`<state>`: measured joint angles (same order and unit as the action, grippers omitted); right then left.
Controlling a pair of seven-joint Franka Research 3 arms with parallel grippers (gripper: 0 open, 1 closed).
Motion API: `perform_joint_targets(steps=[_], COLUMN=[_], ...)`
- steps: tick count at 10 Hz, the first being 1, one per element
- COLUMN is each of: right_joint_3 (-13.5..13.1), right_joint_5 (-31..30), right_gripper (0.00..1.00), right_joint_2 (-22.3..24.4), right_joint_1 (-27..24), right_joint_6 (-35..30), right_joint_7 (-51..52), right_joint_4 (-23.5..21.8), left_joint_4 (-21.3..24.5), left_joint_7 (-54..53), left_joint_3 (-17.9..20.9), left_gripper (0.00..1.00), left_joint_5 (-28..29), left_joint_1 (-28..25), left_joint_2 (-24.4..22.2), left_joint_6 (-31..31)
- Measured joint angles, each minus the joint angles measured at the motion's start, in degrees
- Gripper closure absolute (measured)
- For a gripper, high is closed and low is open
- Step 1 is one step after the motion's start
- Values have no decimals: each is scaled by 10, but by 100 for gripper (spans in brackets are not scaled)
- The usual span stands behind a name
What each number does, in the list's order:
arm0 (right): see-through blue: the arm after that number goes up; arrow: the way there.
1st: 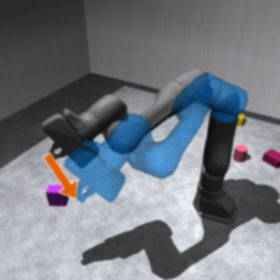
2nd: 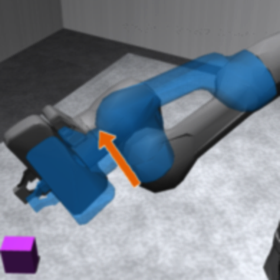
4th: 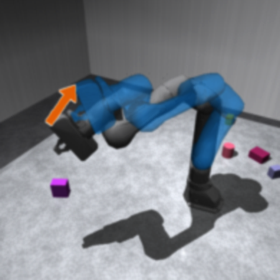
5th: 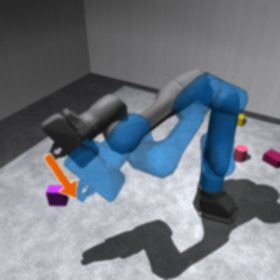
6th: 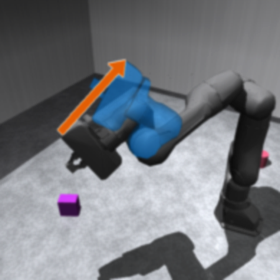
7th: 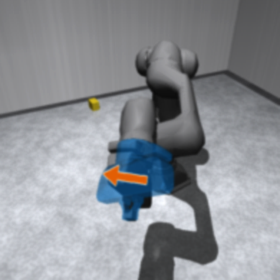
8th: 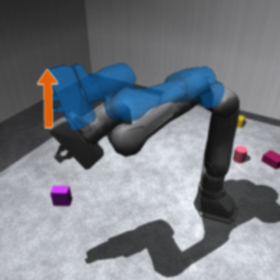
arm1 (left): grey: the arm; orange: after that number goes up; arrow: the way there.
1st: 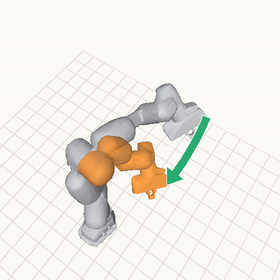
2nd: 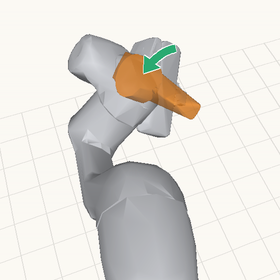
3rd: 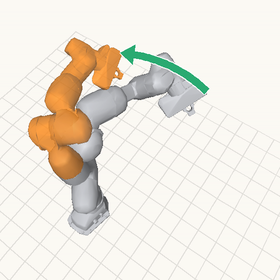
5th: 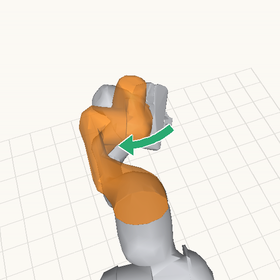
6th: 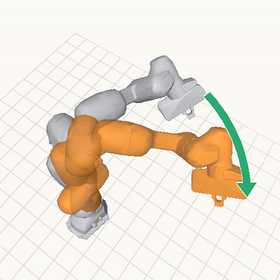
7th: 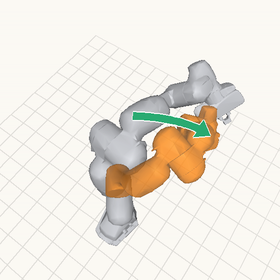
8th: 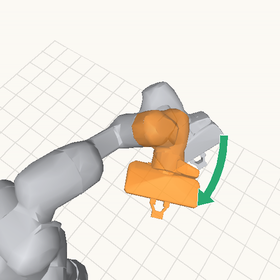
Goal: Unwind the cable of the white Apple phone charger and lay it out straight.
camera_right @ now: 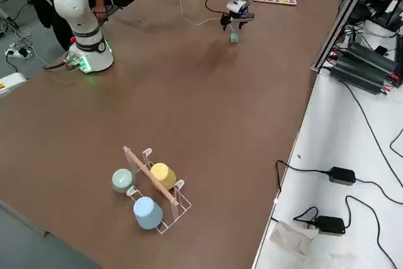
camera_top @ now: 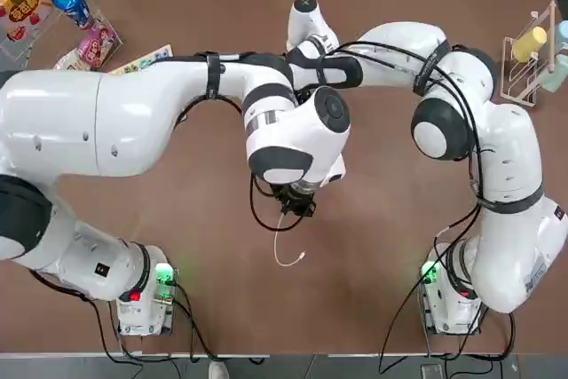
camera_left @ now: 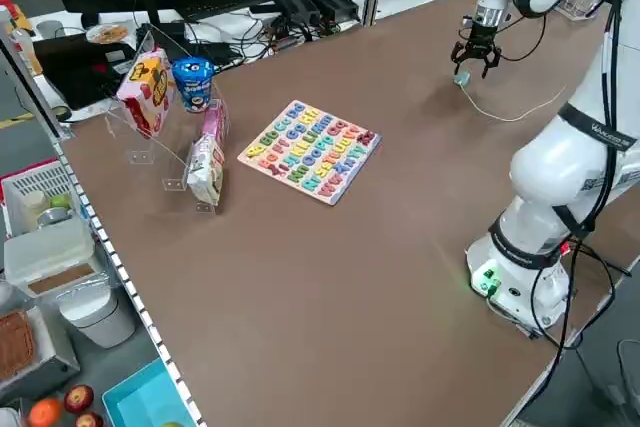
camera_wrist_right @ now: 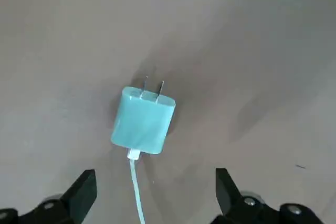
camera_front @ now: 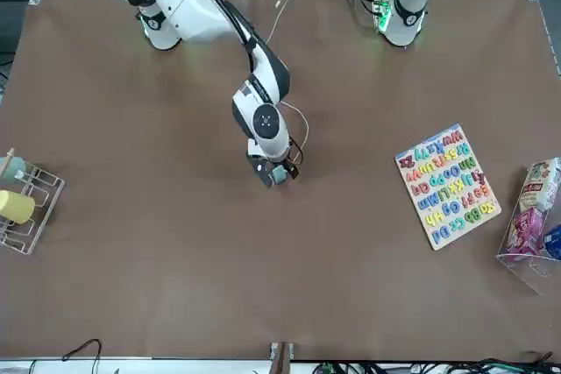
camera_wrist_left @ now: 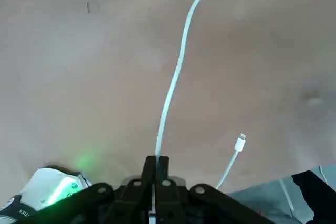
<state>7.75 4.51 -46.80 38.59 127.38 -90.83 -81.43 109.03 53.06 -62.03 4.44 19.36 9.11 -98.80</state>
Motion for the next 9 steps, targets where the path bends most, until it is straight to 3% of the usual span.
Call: perform_joint_targets(steps=[5, 9], right_joint_3=[-21, -23], right_joint_5=[-16, -18], right_gripper=[0, 0], right_joint_2=[-2, -8], right_joint_1=[9, 10], right_joint_6=[24, 26], right_joint_7=[-34, -35], right_joint_4=[0, 0], left_joint_4=[8, 15], left_joint_7=[0, 0], left_joint_3=[-15, -15], left_gripper=[97, 97], left_joint_5=[0, 0], left_joint_1=[0, 0], left_joint_2=[0, 0], left_joint_6=[0, 1])
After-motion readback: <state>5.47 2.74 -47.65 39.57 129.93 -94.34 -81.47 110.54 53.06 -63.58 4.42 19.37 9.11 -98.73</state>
